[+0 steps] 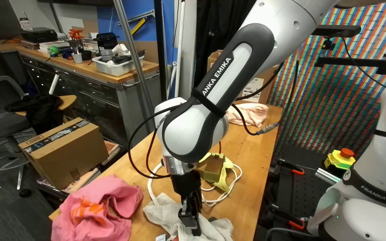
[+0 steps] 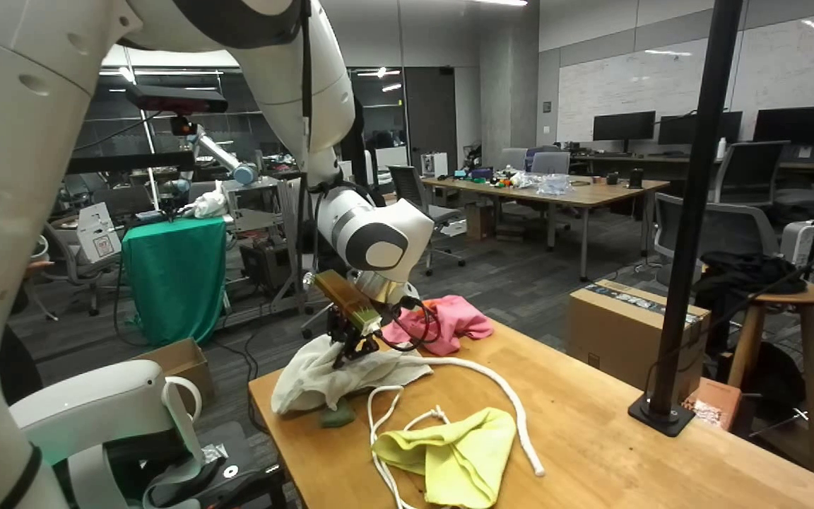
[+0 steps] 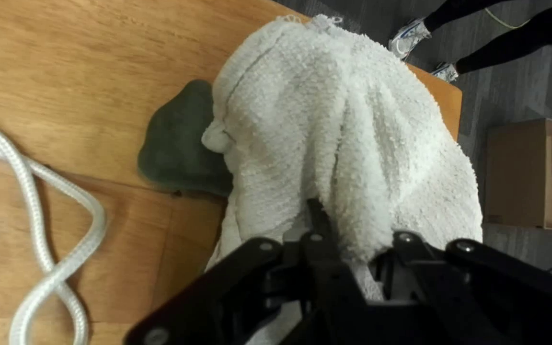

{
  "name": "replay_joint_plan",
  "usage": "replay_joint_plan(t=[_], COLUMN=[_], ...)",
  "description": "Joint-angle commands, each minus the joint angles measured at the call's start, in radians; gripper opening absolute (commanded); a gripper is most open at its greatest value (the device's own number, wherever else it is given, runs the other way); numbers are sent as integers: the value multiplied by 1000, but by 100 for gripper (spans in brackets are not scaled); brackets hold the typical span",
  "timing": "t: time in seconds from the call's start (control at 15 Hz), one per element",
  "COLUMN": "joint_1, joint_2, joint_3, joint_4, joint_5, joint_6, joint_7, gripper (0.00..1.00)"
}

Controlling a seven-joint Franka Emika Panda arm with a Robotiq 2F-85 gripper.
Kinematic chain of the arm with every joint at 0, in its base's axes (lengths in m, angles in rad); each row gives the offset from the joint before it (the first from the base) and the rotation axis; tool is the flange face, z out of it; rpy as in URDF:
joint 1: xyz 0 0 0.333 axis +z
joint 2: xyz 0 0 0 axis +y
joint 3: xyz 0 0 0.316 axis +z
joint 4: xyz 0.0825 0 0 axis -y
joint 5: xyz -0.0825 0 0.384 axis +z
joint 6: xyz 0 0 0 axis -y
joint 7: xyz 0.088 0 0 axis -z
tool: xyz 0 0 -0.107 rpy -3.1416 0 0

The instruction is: Move the peach shirt to the right, move the pink shirt to the left, move the white towel to the left, move the yellow towel to the right, move the thick white rope forwards, move the radish backwards

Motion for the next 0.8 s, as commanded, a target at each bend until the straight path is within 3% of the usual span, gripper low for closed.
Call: replay_joint_plan(t=[0.0,0.4,0.73], joint_1=[-12,19,101], joint_2=[31,4,-29], joint_3=[7,-28,-64], joint_4=[44,59,84], joint_5=[-2,-94,-333], joint_6=[-6,-34,-98], joint_7=[31,133,253], gripper=[53,99,100])
